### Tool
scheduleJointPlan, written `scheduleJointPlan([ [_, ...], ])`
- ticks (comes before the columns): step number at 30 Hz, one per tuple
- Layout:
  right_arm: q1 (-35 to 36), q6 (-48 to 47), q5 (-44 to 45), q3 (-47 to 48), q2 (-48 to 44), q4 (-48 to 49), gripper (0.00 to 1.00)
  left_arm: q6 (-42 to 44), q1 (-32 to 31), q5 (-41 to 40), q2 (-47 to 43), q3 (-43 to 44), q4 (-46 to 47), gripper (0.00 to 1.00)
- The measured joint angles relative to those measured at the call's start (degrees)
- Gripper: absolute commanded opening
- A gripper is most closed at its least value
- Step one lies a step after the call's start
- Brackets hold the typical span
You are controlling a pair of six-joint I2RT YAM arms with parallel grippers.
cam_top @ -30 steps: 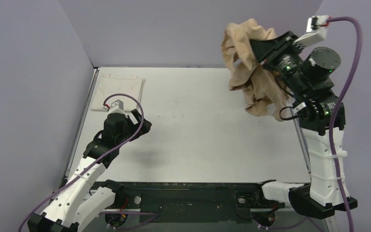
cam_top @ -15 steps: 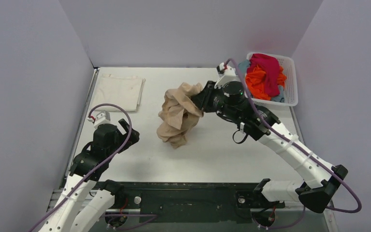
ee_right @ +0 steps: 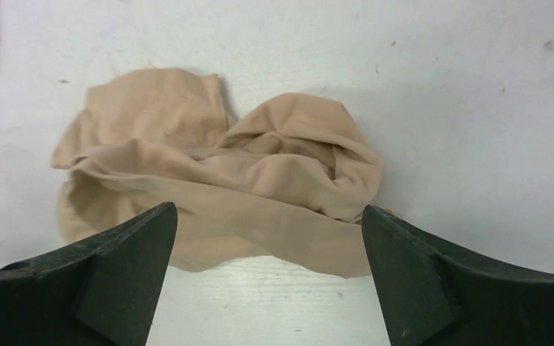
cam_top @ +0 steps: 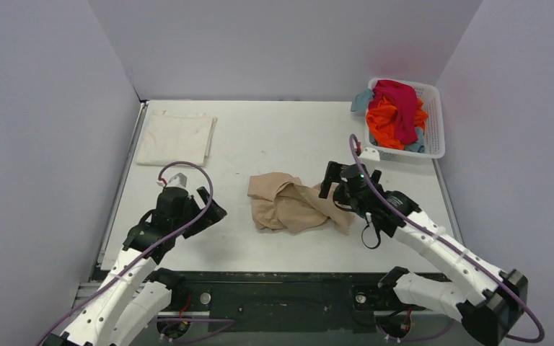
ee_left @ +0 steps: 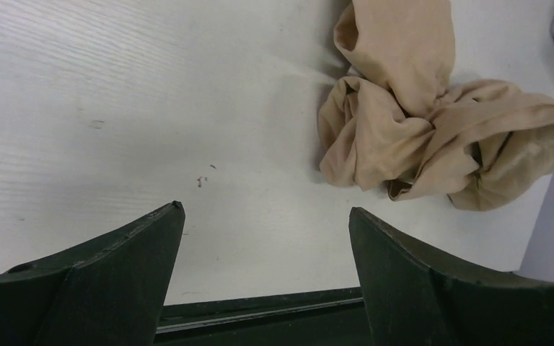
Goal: Fold and stack the t-shirts
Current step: Move the tshirt to the center of the board, then flatten out the tshirt
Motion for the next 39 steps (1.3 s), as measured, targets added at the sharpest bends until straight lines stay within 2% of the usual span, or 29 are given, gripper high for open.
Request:
scheduleJointPlan([
  [3, 0.46, -2.89, -0.04, -0.04, -8.52, -0.31, 0.9, -0.35, 0.0, 6.6, 2.95, -3.06, 6.78, 0.95],
  [7, 2.23, -7.23, -3.15, -0.48, -12.2, -1.16, 0.87, -1.27, -0.11, 15.23, 8.28, -7.78, 17.68, 0.94],
  [11, 4.63, -12.57, -6.14, -0.72, -8.07, -3.04, 0.85, -2.27, -0.94, 20.2, 15.21, -9.18, 25.9, 0.89],
  [19, 5.44, -19.45, -7.96, 1.05, 5.46, -2.8, 0.79, -2.67, -2.91, 23.34, 28.85, -8.9, 37.99, 0.73],
  [24, 5.79, -22.58, -7.69, 6.56, 14.53, -1.14, 0.78, -3.63, -4.72, 24.76, 36.83, -7.13, 43.15, 0.49],
  [26, 5.97, -24.59, -7.76, 8.5, 16.98, -0.22, 0.78, -3.98, -5.53, 25.24, 39.32, -6.54, 45.05, 0.27],
  [27, 6.08, -25.62, -7.82, 9.2, 17.7, -0.11, 0.78, -4.17, -5.9, 25.57, 40.39, -6.14, 45.59, 0.06],
  [29, 6.1, -28.0, -8.46, 10.82, 19.23, 0.07, 0.78, -4.46, -6.47, 26.12, 42.42, -5.16, 46.58, 0.0],
  [34, 6.1, -34.23, -12.66, 14.97, 23.26, -0.46, 0.75, -3.87, -6.78, 26.05, 44.3, -3.8, 47.36, 0.0],
  [36, 6.1, -35.93, -14.32, 16.61, 25.16, -0.87, 0.61, -3.63, -6.78, 25.73, 44.3, -3.72, 47.32, 0.0],
  [37, 6.1, -36.7, -14.97, 17.55, 26.4, -1.01, 0.36, -3.48, -6.78, 25.53, 44.28, -3.69, 47.19, 0.0],
  [38, 6.1, -37.29, -15.34, 18.34, 27.56, -1.05, 0.24, -3.32, -6.78, 25.31, 44.22, -3.69, 46.99, 0.0],
  [39, 6.1, -37.99, -15.54, 19.06, 28.76, -1.07, 0.06, -3.23, -6.78, 24.85, 44.11, -3.67, 46.62, 0.0],
])
